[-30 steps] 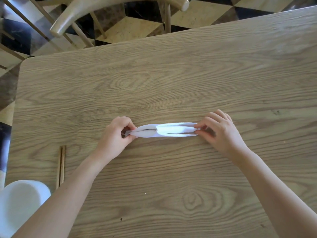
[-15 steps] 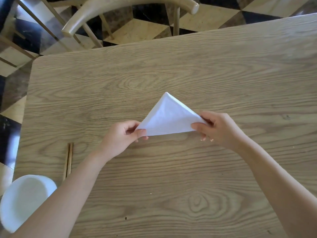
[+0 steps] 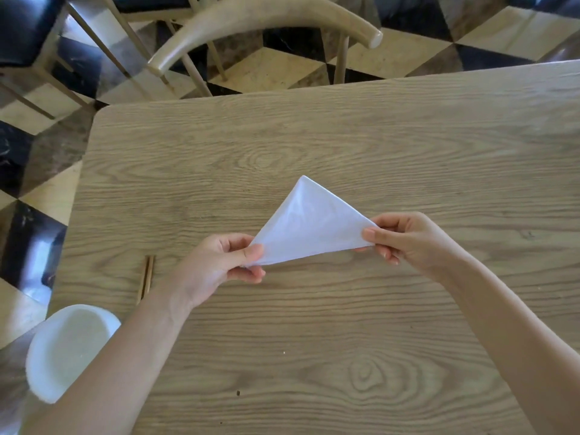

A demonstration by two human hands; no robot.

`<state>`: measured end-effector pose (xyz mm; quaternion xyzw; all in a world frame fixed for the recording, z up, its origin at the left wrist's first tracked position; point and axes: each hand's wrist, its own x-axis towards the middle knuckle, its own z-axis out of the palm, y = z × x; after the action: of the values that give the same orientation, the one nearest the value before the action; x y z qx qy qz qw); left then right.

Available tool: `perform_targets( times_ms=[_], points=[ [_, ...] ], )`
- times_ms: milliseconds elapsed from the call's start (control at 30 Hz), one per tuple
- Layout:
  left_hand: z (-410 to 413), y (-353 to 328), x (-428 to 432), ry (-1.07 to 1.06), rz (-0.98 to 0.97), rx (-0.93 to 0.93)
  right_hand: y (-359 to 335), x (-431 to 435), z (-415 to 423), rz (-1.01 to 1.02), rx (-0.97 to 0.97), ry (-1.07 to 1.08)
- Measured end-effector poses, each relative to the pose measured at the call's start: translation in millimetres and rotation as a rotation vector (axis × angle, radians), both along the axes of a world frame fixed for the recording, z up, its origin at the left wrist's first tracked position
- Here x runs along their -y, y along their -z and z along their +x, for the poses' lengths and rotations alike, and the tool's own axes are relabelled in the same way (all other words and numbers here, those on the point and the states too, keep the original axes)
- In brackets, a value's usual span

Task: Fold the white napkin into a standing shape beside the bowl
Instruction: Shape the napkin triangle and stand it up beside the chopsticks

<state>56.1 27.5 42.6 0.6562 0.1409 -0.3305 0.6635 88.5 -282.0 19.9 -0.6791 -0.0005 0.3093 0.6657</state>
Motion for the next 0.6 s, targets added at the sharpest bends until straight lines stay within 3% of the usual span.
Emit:
perform_targets(
  times_ms=[100, 200, 300, 433, 533, 600],
  points=[
    [-4, -17, -5, 0.192, 0.022, 0.056, -17, 4, 5, 0.042, 0.044, -0.083],
    [2, -37, 13, 0.151, -0.106, 0.021, -39, 0, 13, 0.063, 0.055, -0.2],
    [7, -50, 44, 0.0, 0.227, 0.197, -57, -7, 21, 0.028, 0.088, -0.258],
    [0, -61, 55, -0.141, 0.596, 0.65, -77, -11, 30, 0.027, 0.114, -0.298],
    [-7, -75, 55, -0.182, 0.696, 0.792, -88, -14, 34, 0.045, 0.134, -0.321],
    [-12, -86, 55, -0.219, 0.634, 0.737, -96, -18, 36, 0.064, 0.142, -0.321]
  ],
)
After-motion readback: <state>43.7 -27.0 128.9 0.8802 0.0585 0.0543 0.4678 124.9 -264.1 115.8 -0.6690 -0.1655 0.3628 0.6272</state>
